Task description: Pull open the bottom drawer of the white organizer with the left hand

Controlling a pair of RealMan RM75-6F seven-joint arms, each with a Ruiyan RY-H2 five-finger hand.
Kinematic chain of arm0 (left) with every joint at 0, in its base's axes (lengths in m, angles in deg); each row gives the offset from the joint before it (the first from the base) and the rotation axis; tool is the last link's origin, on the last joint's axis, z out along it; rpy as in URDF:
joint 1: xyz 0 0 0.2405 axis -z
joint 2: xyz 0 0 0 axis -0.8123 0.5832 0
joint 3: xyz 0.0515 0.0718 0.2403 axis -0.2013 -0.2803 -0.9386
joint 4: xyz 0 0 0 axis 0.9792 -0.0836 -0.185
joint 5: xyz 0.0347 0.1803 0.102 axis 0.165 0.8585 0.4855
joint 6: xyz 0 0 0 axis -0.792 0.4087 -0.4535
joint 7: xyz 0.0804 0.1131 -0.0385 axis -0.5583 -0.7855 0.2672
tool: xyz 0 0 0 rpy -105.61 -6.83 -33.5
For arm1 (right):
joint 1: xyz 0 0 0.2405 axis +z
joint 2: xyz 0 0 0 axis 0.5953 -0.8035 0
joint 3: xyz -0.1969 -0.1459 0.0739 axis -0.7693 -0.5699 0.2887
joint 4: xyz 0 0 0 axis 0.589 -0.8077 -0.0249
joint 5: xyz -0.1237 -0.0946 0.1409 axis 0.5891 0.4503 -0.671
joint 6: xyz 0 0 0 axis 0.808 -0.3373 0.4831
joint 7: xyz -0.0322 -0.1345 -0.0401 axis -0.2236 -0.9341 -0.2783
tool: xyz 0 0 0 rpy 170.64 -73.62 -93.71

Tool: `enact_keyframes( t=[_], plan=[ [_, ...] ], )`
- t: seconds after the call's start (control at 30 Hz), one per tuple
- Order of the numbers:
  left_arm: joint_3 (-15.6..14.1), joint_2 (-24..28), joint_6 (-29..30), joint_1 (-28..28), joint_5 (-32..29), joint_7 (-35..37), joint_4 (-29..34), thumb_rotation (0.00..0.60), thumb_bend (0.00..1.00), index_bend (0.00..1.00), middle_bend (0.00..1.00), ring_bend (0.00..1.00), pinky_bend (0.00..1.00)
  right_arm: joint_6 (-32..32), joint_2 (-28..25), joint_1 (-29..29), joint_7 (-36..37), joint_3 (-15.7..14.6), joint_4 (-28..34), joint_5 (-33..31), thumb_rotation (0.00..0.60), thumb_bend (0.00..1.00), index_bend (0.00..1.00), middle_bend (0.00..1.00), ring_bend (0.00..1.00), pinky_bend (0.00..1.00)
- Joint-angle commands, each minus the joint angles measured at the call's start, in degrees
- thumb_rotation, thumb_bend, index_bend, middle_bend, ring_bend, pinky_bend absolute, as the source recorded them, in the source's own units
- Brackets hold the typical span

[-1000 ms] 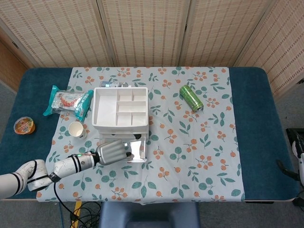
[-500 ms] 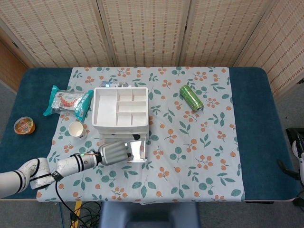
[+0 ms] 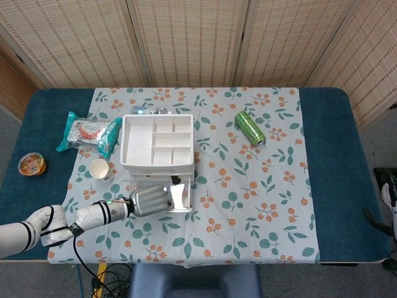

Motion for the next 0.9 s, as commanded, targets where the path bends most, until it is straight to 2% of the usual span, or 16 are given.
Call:
enact_keyframes(
  t=[0.03,0.37,0.73,0.9],
  plan=[
    [0.0,0.1,0.5,0.1,0.1,0.3,0.0,0.6,0.25,0.47,0.91,0.97,1.0,-0.1,0.0,0.0,0.0,0.0,0.0,0.0,0.6,0.28,0.02,0.17,0.24,0.19],
    [-0.3,0.3,2.6,-0.3,0.0,1.7,-0.2,0.6,0.26,0.49,0.91,0.97,1.0,-0.3,0.2,-0.2,0.3,0.1,-0.2,0.1,0.6,0.28,0.02,0.17,0.24,0.19],
    [-0.3,-1.1,0.9,-0.1,-1.0,0.2,-1.1,0.6,0.26,0.44,0.91,0.97,1.0,-0.1,0.2,-0.3,0.4,0.1,-0.5,-0.2,0.6,0.28,0.02,0.17,0.24,0.19],
    [-0.5,-1.3,0.6,-0.1,-1.3,0.3,-1.0,0.6,0.26,0.49,0.91,0.97,1.0,-0.1,0.3,-0.3,0.6,0.2,-0.7,-0.2,0.6,0.28,0.02,0.17,0.24,0.19]
  ],
)
